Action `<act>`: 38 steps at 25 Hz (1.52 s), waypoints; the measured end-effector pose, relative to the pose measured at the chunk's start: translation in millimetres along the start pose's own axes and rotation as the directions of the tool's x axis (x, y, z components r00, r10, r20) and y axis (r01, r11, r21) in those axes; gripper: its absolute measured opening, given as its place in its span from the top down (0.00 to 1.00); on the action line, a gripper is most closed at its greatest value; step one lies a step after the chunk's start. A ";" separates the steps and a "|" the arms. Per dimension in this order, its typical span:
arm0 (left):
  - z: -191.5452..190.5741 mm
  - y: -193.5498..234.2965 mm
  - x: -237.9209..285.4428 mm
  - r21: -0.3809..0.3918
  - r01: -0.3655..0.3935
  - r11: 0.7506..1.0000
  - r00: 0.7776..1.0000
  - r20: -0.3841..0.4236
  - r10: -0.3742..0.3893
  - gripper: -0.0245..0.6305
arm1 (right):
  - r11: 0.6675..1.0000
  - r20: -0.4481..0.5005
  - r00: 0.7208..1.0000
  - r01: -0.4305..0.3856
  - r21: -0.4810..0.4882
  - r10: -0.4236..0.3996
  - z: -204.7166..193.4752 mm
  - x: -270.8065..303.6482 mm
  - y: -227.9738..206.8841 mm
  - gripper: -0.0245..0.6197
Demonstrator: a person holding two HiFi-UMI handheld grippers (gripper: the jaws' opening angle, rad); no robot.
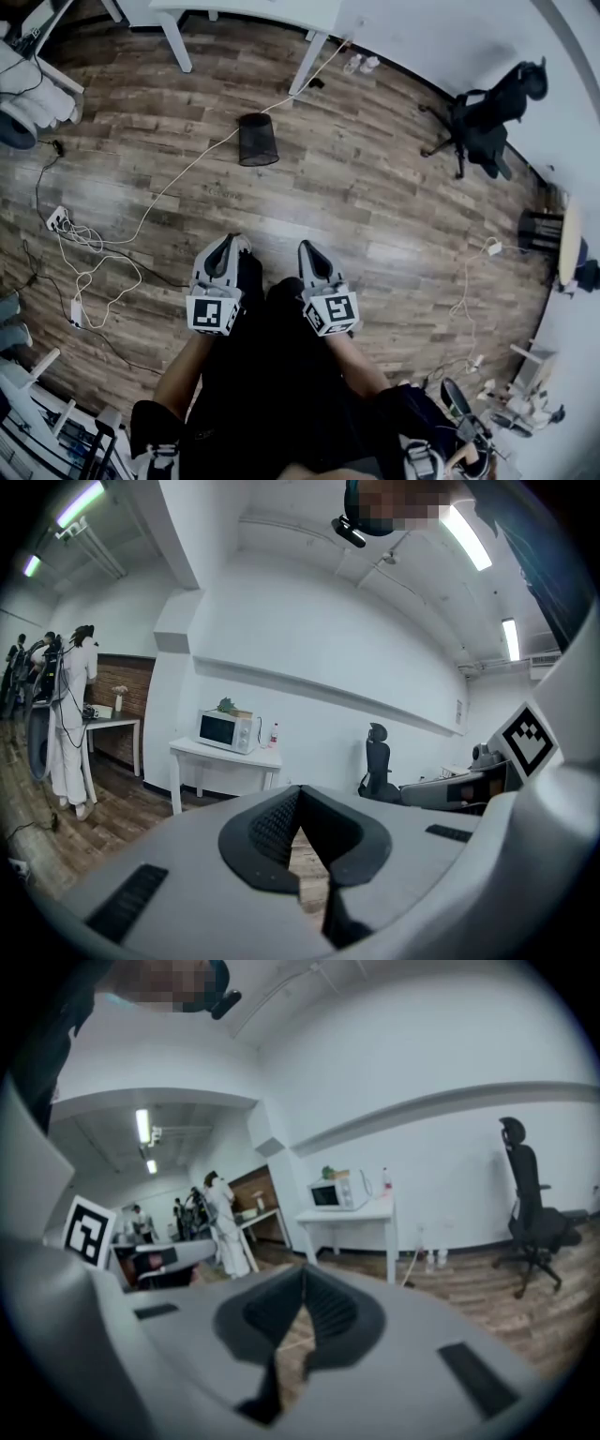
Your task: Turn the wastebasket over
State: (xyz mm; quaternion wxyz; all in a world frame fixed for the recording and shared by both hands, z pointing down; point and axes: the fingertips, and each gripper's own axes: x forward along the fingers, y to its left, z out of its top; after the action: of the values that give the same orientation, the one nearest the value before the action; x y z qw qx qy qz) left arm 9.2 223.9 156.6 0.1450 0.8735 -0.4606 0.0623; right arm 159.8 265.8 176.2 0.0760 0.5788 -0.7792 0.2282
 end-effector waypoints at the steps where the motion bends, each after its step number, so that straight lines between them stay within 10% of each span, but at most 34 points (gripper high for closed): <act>1: 1.7 2.6 3.2 -0.013 -0.009 1.000 1.000 -0.002 0.009 0.91 | 1.000 0.000 1.000 0.003 -0.005 -0.003 1.9 4.7 -3.8 0.91; 22: -23.8 2.2 94.6 0.039 -0.234 0.971 0.972 0.013 0.234 0.91 | 0.984 -0.024 0.984 -0.176 -0.016 0.176 7.9 98.8 -103.9 0.91; 38: -148.6 121.6 187.8 -0.011 -0.144 0.989 0.982 -0.125 0.142 0.91 | 0.997 -0.093 0.993 -0.079 0.006 0.079 -86.4 237.4 -148.4 0.91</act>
State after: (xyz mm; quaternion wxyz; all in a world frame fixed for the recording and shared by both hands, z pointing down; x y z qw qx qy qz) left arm 19.5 57.4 367.2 0.1773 0.8310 -0.5129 0.1219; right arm 210.6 64.7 383.1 0.1026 0.5362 -0.7969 0.2585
